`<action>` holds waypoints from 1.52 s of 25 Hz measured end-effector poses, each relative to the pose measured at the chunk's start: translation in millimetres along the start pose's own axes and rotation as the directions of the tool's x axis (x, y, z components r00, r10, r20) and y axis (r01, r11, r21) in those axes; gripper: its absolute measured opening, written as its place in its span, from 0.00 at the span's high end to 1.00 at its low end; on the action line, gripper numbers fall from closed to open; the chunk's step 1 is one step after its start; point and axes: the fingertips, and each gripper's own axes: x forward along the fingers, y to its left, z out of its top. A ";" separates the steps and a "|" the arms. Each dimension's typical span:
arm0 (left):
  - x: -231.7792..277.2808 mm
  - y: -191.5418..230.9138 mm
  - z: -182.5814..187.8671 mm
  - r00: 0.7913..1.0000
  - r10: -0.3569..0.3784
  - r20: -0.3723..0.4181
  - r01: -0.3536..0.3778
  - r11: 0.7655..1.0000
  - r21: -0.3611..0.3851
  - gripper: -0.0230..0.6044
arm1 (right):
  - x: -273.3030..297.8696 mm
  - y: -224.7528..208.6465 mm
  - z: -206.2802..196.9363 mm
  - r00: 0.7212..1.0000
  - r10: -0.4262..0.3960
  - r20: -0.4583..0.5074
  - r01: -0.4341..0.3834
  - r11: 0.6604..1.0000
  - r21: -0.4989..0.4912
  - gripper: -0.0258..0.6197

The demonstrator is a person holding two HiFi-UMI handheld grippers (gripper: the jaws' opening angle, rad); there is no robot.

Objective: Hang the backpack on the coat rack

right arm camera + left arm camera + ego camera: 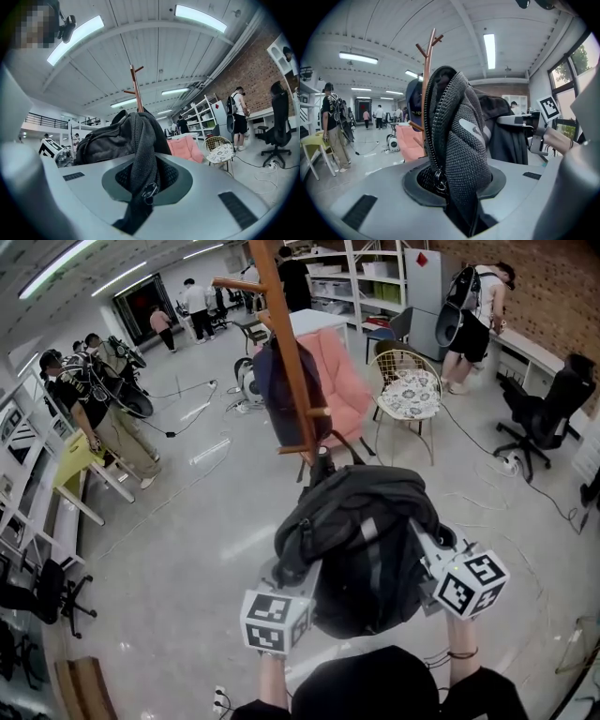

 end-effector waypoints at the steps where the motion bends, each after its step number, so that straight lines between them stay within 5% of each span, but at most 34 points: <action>1: 3.5 1.7 2.4 1.000 0.004 0.000 -0.004 1.000 -0.002 0.75 | 4.3 -2.9 2.2 1.000 0.006 -0.001 -0.006 1.000 0.000 0.90; 12: 56.1 19.2 24.5 0.996 0.094 -0.009 -0.094 0.994 -0.056 0.75 | 65.4 -49.7 19.7 0.992 0.118 -0.049 -0.118 0.993 -0.001 0.90; 25: 99.0 37.9 39.7 0.974 0.221 -0.051 -0.226 0.962 -0.152 0.75 | 133.4 -85.9 30.8 0.951 0.273 -0.147 -0.272 0.962 0.028 0.90; 38: 118.9 57.2 17.5 0.970 0.222 -0.097 -0.237 0.952 -0.193 0.75 | 167.5 -92.7 7.1 0.940 0.276 -0.200 -0.272 0.961 0.048 0.90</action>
